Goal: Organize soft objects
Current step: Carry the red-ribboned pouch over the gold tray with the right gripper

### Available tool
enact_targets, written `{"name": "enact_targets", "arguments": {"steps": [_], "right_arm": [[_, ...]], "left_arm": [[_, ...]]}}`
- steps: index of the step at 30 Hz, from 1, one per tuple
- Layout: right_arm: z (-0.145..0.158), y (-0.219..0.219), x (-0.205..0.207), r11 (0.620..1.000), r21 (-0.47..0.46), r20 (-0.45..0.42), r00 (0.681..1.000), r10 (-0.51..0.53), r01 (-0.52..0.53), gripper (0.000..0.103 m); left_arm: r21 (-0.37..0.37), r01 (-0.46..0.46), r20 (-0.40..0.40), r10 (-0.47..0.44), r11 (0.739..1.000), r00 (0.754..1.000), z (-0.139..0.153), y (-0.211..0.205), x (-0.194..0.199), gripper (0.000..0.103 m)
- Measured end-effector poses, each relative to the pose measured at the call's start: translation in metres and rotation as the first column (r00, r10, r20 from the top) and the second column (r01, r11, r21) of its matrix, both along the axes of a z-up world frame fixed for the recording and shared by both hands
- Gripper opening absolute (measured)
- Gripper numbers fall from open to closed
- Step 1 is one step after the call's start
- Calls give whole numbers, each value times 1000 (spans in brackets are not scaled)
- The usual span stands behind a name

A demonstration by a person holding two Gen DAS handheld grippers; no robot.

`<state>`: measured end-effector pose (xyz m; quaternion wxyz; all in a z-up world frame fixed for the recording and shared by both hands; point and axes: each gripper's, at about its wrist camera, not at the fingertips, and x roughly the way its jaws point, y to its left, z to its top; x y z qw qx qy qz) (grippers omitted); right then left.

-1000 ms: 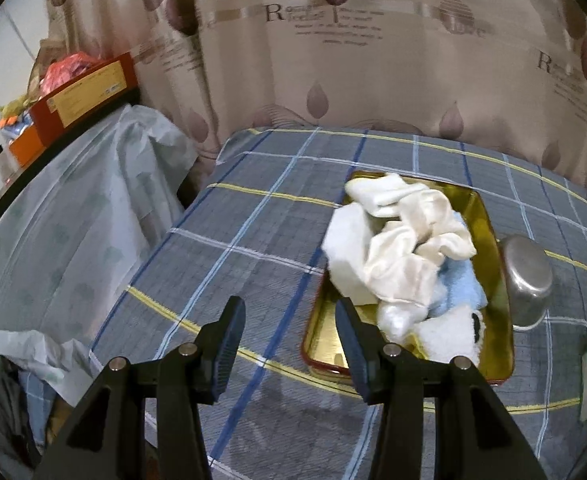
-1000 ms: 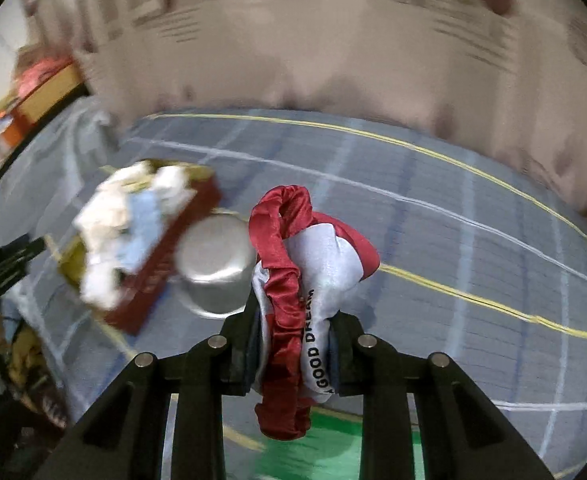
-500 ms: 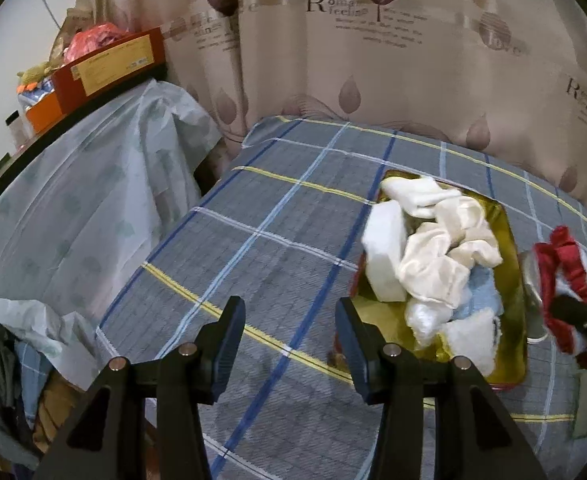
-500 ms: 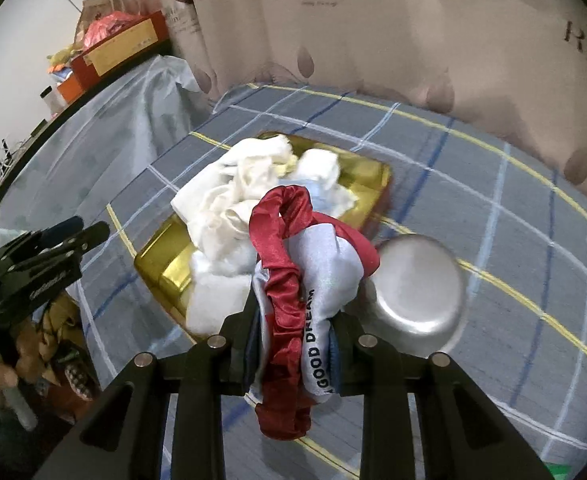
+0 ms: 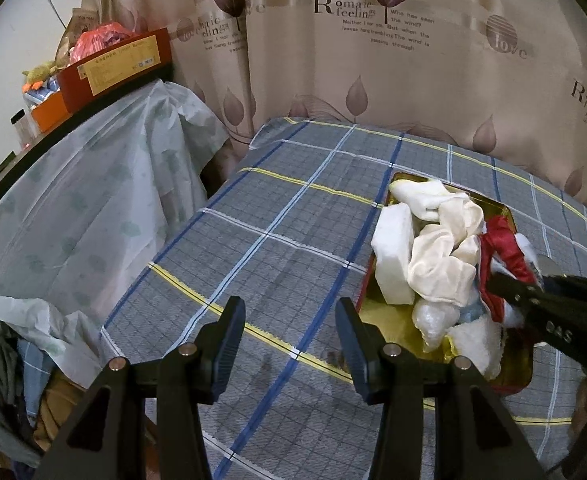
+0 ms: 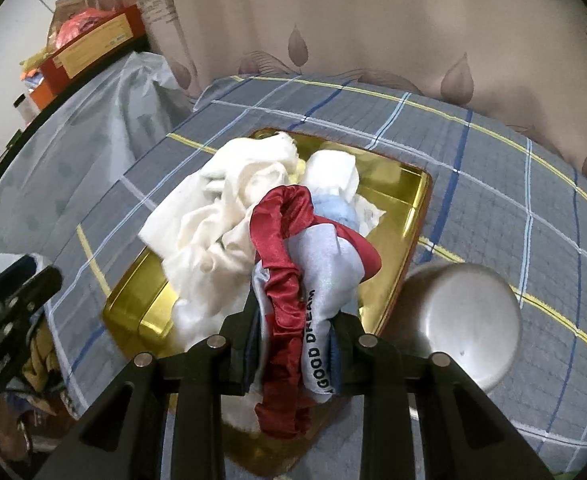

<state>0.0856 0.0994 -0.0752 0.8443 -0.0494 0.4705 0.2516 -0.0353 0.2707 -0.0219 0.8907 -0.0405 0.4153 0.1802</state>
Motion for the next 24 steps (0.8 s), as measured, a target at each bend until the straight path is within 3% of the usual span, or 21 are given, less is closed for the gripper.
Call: {"name": "enact_targets", "arguments": {"steps": [7,13,15,17,22,24], "right_arm": [[-8,13,13,998,-37,28,999,-40,41,29],[-13,20,6,997,-63,58,997,-46,50,40],[-10,21,1,996,-80,81,996,-40,46,57],[-8,19,-2,997,-58,76,996,-46,51,66],[0,20,-12,997,-67,111,993,-38,46,71],[3,18,-16,997,-57,113,993,-37,43,80]], "left_arm": [[-2,8,-2,-8,1000,1000,-2,-4,0,48],[0,20,-4,-20,1000,1000,-3,-9,0,48],[-3,17,-2,-17,1000,1000,-3,-10,-1,48],[-6,18,-4,-18,1000,1000,-3,-10,0,48],[-4,24,-3,-24,1000,1000,-2,-11,-1,48],[-4,25,1,-25,1000,1000,-1,-12,-2,48]]}}
